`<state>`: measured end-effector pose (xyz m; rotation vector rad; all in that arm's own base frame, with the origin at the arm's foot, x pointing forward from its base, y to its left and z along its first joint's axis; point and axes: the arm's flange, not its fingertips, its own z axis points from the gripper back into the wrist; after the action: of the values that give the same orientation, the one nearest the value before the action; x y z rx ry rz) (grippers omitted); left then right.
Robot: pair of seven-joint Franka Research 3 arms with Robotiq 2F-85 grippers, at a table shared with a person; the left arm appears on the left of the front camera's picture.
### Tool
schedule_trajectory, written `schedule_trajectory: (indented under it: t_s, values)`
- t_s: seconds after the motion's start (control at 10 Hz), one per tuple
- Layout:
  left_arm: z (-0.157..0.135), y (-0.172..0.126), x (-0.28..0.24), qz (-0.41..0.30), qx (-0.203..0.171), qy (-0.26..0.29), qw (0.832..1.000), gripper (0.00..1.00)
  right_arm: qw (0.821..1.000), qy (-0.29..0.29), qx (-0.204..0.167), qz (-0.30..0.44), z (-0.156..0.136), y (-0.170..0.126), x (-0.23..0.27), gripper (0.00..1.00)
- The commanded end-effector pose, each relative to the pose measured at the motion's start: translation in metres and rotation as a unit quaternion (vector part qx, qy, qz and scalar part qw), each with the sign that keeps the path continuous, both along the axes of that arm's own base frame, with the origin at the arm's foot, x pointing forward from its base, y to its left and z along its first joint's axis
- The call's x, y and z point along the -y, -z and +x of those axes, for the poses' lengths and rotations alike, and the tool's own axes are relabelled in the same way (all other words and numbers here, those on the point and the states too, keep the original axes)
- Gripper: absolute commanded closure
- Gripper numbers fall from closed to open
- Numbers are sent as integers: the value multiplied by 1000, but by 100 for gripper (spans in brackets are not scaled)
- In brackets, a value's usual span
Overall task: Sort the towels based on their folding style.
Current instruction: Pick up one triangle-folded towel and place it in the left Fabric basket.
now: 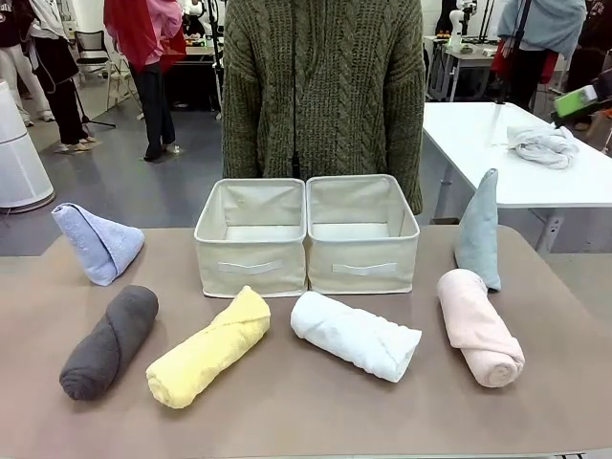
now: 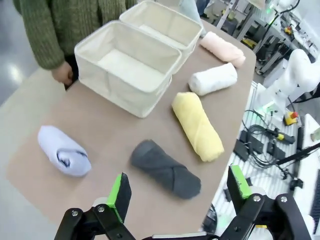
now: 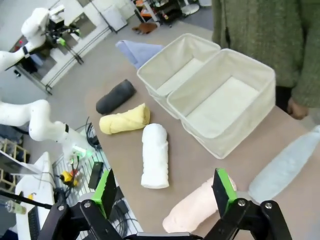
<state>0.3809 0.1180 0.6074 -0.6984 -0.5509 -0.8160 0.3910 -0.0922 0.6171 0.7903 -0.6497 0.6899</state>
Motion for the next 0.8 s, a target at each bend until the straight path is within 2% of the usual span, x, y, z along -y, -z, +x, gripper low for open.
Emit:
schedule_trajectory:
  t_s: [0.0, 0.3, 0.7]
  values:
    - [2, 1, -24, -26, -26, -13, 999, 0, 1000, 4, 15, 11, -5, 9, 16, 0]
    - [-14, 9, -62, -45, -36, -49, 997, 0, 999, 23, 29, 25, -26, 15, 49, 0]
    - [-42, 10, -89, -58, -23, -81, 995, 0, 997, 70, 36, 24, -58, 16, 88, 0]
